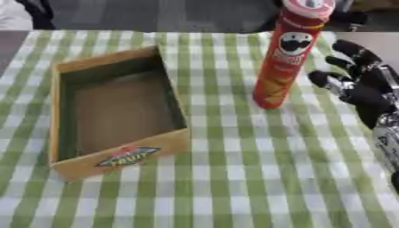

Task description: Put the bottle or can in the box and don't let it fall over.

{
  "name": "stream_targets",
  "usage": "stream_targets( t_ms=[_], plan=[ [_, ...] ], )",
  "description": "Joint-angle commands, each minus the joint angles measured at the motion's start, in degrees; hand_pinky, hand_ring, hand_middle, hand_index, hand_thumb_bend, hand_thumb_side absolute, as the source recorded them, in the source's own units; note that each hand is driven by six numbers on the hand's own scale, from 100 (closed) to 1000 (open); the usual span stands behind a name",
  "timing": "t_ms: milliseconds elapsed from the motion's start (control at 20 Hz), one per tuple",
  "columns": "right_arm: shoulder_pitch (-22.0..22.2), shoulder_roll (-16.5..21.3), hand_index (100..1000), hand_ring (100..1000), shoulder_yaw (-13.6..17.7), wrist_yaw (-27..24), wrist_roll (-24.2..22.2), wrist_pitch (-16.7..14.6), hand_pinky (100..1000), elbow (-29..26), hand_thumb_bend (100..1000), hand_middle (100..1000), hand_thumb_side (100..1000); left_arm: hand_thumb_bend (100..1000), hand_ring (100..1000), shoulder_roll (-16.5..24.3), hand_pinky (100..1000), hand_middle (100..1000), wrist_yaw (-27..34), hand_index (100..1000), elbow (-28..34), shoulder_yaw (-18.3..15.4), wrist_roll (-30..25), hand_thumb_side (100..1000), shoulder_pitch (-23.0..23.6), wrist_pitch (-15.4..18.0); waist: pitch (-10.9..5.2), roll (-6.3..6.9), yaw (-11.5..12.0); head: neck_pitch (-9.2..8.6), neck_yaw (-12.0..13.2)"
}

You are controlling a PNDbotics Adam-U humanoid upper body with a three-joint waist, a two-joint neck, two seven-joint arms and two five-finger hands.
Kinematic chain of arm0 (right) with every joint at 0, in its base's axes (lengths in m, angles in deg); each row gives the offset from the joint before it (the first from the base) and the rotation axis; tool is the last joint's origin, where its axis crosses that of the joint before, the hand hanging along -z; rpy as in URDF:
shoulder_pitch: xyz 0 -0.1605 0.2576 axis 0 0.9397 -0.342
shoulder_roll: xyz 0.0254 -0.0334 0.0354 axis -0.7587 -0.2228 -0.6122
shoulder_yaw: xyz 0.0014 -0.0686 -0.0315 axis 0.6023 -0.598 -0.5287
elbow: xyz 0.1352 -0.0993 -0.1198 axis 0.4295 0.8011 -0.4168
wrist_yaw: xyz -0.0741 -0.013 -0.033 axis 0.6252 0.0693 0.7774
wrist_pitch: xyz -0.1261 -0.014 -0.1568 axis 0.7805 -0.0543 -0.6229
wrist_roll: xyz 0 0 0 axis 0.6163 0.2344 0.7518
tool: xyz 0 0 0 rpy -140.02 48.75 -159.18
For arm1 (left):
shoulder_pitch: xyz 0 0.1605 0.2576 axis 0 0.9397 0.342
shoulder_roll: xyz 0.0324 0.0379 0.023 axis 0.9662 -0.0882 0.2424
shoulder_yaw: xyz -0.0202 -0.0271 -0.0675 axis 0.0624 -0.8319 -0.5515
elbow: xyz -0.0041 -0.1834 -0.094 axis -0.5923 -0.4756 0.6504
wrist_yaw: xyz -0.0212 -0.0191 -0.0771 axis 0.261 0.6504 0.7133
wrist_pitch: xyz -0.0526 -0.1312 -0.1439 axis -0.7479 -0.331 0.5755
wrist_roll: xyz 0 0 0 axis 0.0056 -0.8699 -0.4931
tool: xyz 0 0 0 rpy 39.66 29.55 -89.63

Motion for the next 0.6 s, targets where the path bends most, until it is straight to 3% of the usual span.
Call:
stream_targets(
  t_ms=[50, 600],
  plan=[
    [-2.16, 0.87, 858, 891, -0.23, -1.25, -0.13, -0.43, 785, 0.35, 712, 911, 123, 291, 922, 0.68, 882, 797, 0.14, 860, 0.65, 0.01, -0.41, 577, -0.44, -0.08, -0.75, 0.05, 0.16, -1.10, -0.29],
    [-6.45, 0.18, 862, 900, -1.31, -2.85, -1.26, -1.80, 788, 2.33, 723, 919, 183, 279, 919, 0.33, 883, 797, 0.30, 858, 0.65, 0.07, -0.46, 583, -0.61, -0.25, -0.02, -0.14, 0.80, -1.83, -0.56]
  ],
)
